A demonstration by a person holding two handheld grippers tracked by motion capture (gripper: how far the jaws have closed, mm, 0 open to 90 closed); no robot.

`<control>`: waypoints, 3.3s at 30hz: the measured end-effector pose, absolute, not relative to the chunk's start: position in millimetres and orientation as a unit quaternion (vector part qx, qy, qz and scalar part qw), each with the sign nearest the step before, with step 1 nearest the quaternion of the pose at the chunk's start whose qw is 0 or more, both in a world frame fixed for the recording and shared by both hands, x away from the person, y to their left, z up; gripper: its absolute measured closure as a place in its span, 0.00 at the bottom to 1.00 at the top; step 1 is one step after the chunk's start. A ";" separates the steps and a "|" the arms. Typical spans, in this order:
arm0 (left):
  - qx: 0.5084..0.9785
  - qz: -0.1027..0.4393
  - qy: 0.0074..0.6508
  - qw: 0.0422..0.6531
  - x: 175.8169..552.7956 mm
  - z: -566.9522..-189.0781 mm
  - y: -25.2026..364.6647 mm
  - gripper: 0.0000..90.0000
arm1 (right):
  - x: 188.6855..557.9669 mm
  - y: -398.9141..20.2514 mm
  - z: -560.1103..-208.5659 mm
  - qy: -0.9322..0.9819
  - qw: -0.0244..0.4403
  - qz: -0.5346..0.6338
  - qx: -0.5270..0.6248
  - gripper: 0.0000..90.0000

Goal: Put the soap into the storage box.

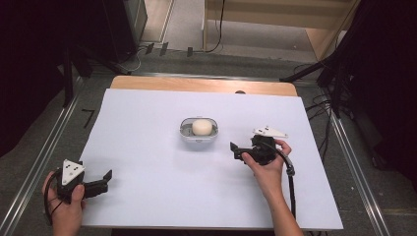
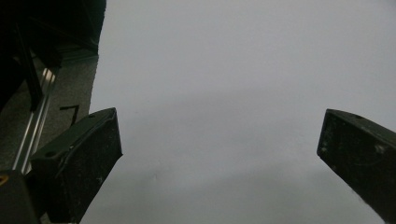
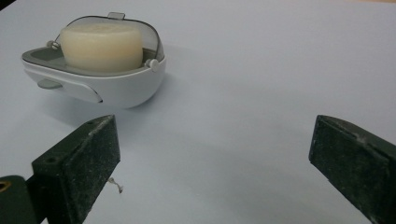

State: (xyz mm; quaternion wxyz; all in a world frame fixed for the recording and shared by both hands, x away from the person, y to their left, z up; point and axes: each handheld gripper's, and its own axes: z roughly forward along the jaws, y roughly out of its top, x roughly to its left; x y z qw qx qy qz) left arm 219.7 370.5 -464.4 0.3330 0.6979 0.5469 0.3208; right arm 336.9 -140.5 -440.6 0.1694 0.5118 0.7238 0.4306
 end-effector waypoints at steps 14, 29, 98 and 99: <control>0.698 0.322 0.546 0.333 219.8 -464.5 370.3 0.00 | 324.1 -166.9 -458.5 0.720 0.176 0.420 0.524 0.02; 0.698 0.323 0.546 0.333 219.5 -464.4 370.4 0.00 | 309.6 -197.8 -471.1 0.708 0.180 0.414 0.544 0.02; 0.699 0.324 0.545 0.330 219.7 -464.6 369.6 0.00 | 245.0 -331.6 -481.5 0.650 0.221 0.389 0.614 0.02; 0.699 0.324 0.545 0.331 219.8 -464.6 369.6 0.00 | 244.1 -333.5 -481.4 0.648 0.222 0.389 0.616 0.02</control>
